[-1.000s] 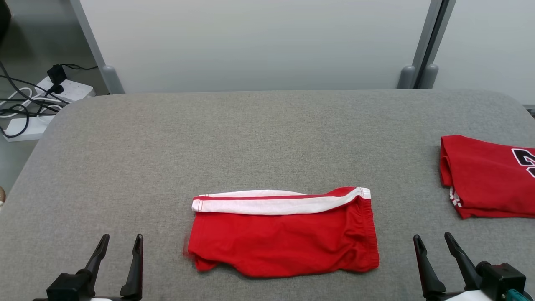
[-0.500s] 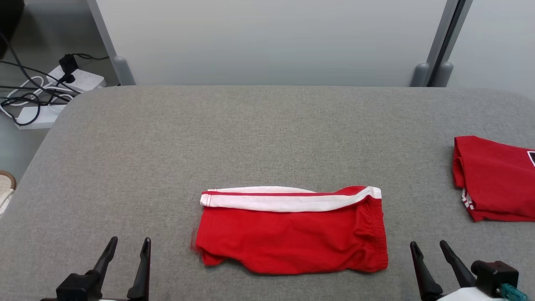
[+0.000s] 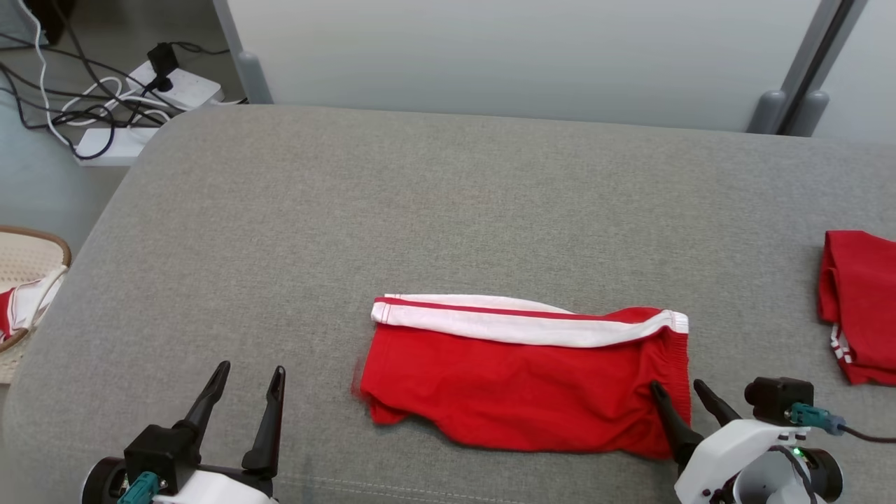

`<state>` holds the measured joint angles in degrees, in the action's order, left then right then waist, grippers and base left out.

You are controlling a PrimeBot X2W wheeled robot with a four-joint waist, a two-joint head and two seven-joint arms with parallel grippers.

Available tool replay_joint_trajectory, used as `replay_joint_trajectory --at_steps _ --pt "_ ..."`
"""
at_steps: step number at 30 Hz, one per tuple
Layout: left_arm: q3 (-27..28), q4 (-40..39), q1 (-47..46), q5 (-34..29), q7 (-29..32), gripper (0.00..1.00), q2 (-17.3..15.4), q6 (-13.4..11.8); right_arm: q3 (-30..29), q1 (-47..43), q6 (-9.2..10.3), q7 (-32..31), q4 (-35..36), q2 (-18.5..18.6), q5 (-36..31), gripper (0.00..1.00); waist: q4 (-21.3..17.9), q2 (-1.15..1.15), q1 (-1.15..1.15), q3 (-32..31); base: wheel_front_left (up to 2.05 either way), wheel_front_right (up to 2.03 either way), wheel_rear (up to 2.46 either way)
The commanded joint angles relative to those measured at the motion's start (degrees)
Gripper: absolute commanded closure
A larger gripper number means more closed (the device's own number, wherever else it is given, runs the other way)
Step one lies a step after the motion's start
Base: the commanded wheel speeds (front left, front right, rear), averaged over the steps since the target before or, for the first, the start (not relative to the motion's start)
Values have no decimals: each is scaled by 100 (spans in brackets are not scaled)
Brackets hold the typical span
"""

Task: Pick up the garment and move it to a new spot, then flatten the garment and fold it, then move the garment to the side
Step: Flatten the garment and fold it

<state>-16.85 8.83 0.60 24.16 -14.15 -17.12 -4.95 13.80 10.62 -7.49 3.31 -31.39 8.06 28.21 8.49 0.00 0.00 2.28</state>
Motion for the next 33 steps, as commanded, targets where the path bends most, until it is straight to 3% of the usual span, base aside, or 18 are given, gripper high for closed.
replay_joint_trajectory --at_steps 1,8,15,16,17,18,33 --pt "194 -103 -342 -49 -30 0 -77 43 136 216 0 -13 19 96 72 0 58 0 0 49 0 0 0" --pt "162 -23 -439 -55 -48 0 -44 81 161 579 0 -127 -851 77 345 0 169 0 0 101 0 0 0" --pt "176 10 -488 -55 -62 0 -47 107 433 805 0 -306 -1192 -93 780 0 155 0 0 157 0 0 0" --pt "182 13 -496 -55 -64 0 -50 110 468 833 0 -306 -1201 -99 859 56 144 0 0 167 0 0 0" --pt "188 17 -504 -55 -65 0 -51 111 500 859 0 -310 -1212 -101 937 93 133 0 0 175 0 0 0" --pt "194 24 -512 -56 -67 0 -50 112 528 880 0 -333 -1233 -104 1026 100 120 0 0 178 0 0 0" --pt "260 64 -548 -64 -82 0 1 173 161 754 0 -112 -1395 553 2007 100 -55 0 0 211 0 0 0"
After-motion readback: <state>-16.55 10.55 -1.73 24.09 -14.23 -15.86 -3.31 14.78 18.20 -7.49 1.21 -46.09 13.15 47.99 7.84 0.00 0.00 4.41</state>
